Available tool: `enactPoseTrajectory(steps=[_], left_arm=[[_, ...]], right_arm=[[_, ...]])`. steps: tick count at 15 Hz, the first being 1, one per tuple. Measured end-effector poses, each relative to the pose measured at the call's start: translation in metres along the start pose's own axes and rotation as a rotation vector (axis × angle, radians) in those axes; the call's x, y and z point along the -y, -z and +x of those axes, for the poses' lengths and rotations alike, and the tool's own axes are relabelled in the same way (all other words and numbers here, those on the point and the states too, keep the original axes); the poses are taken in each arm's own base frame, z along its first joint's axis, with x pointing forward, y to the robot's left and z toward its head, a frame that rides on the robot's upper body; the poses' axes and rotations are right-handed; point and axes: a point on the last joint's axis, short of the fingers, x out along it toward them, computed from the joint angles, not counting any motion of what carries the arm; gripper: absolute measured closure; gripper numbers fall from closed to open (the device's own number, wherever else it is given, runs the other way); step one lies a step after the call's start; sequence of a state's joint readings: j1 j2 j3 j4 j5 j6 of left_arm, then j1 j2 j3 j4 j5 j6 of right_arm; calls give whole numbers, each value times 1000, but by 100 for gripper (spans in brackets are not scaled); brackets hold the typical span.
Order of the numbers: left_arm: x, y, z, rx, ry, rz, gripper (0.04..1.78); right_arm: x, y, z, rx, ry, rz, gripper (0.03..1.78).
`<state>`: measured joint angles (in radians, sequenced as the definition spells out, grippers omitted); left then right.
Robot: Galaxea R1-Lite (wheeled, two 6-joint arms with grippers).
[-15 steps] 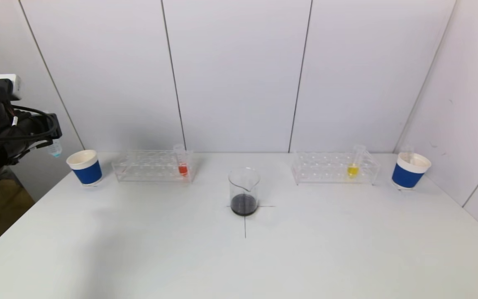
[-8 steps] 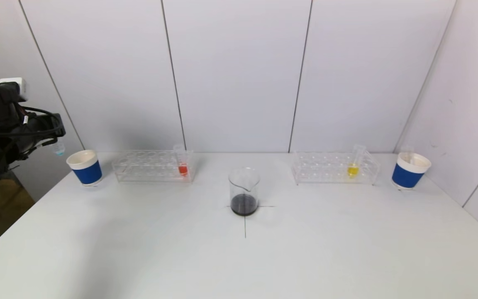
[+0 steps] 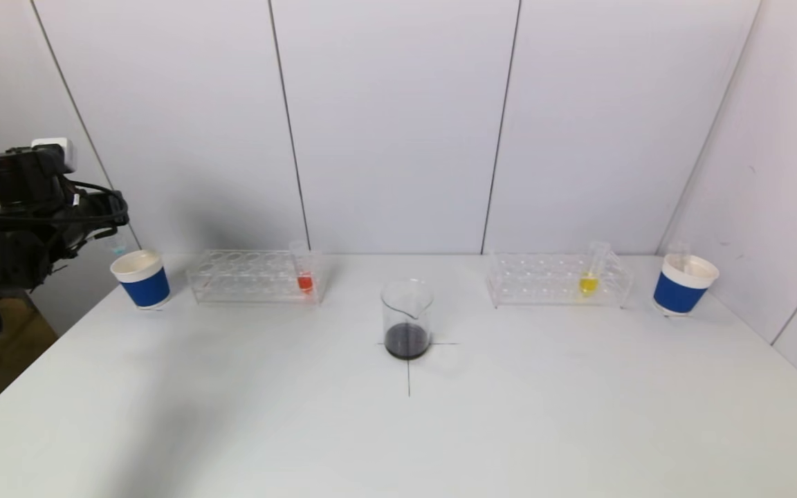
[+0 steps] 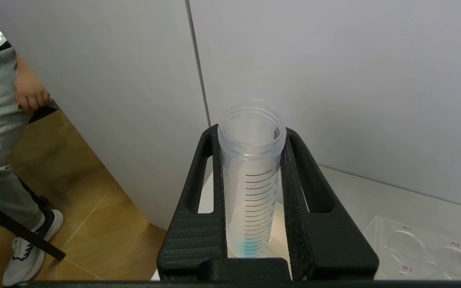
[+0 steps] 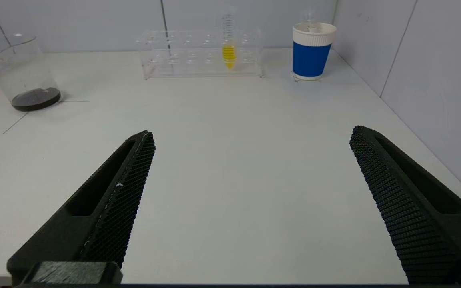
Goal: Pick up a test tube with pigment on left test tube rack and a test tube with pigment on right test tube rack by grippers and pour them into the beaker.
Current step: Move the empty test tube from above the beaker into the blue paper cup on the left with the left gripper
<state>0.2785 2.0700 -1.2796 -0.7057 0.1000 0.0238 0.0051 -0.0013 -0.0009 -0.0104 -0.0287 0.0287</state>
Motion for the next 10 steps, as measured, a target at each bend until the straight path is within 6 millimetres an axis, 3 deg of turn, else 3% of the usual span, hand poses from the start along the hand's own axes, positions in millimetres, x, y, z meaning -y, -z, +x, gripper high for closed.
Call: enactPoseTrajectory(steps=[10], left_arm=[[4, 28, 18, -55, 10, 7, 140]], right_arm=[[0, 0, 0, 0, 0, 0, 4]])
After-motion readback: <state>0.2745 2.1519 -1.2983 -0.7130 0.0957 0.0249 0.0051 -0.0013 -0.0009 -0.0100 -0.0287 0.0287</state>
